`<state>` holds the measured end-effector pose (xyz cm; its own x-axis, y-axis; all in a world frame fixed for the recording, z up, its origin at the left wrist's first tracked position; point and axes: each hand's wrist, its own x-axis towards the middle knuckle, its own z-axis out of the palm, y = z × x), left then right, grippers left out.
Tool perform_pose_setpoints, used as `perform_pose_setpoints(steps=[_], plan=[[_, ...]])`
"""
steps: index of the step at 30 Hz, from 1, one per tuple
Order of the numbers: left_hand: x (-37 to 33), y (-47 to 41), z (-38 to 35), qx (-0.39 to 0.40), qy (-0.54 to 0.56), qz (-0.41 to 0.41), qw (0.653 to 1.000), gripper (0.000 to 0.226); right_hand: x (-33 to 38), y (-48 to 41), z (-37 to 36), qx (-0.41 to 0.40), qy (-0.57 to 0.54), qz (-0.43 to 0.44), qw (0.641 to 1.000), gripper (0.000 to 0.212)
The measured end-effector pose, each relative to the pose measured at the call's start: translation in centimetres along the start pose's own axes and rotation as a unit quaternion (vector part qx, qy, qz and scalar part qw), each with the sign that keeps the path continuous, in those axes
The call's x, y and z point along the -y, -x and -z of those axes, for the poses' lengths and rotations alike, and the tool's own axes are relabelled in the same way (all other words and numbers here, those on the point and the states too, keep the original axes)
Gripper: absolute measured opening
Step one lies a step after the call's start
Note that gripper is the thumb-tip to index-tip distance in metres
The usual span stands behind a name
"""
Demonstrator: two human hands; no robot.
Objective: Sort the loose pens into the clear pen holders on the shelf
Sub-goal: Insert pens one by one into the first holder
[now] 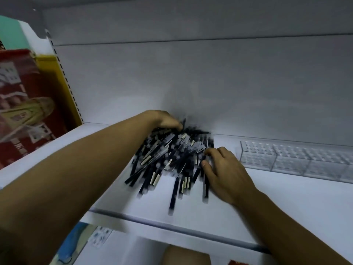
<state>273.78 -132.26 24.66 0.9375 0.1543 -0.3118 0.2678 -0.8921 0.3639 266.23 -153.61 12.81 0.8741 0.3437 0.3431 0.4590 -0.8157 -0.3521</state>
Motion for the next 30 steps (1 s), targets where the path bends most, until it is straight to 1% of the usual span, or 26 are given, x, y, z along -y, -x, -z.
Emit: perform_pose_setpoints(steps=[2,3,5,6,9,11,15,19,23,24,25,27,28,30], plan=[[-0.6,-0.9,-0.3,0.024,-0.027,0.009,0.999,0.059,-0.1,-0.1,-0.1,-0.004,-0.005,0.002,1.0,0.041],[-0.7,-1.4,-0.4,0.028,-0.039,0.013,0.999,0.05,-0.1,-0.1,-0.1,-0.004,-0.005,0.003,1.0,0.041],[-0.7,-2.1,-0.5,0.023,-0.054,0.011,0.998,0.022,-0.2,-0.1,-0.2,-0.005,-0.005,0.004,1.0,0.041],[-0.8,-2.3,-0.5,0.023,-0.057,0.013,0.998,0.018,-0.3,-0.1,-0.3,-0.006,-0.009,0.003,1.0,0.041],[-0.9,-2.9,-0.3,0.025,-0.052,0.014,0.998,0.019,-0.4,-0.2,-0.4,-0.012,-0.012,0.006,1.0,0.039],[-0.9,-3.4,-0.4,0.007,-0.041,0.013,0.999,0.026,-0.4,-0.2,-0.4,-0.014,-0.013,0.005,1.0,0.039],[-1.1,-3.6,-0.2,-0.026,-0.007,-0.003,1.0,0.029,-0.3,-0.2,-0.3,-0.013,-0.013,0.007,1.0,0.04],[-1.1,-3.2,0.8,-0.044,0.021,-0.018,0.999,0.039,-0.4,-0.2,-0.4,-0.014,-0.014,0.007,1.0,0.041],[-1.1,-2.3,2.1,-0.07,0.039,-0.056,0.995,0.051,-0.4,-0.1,-0.4,-0.019,-0.011,0.007,1.0,0.042],[-1.1,-2.1,2.3,-0.076,0.043,-0.067,0.994,0.05,-0.4,-0.2,-0.4,-0.019,-0.011,0.008,1.0,0.043],[-1.1,-2.0,2.5,-0.083,0.048,-0.081,0.992,0.042,-0.4,-0.2,-0.4,-0.018,-0.011,0.009,1.0,0.043],[-1.1,-2.0,2.7,-0.104,0.061,-0.111,0.986,0.013,-0.4,-0.2,-0.4,-0.018,-0.011,0.009,1.0,0.042],[-1.1,-2.2,2.9,-0.118,0.069,-0.127,0.982,0.012,-0.4,-0.2,-0.4,-0.02,-0.012,0.009,1.0,0.042],[-1.4,-2.4,3.4,-0.152,0.073,-0.161,0.972,0.019,-0.4,-0.2,-0.3,-0.025,-0.017,0.007,1.0,0.041]])
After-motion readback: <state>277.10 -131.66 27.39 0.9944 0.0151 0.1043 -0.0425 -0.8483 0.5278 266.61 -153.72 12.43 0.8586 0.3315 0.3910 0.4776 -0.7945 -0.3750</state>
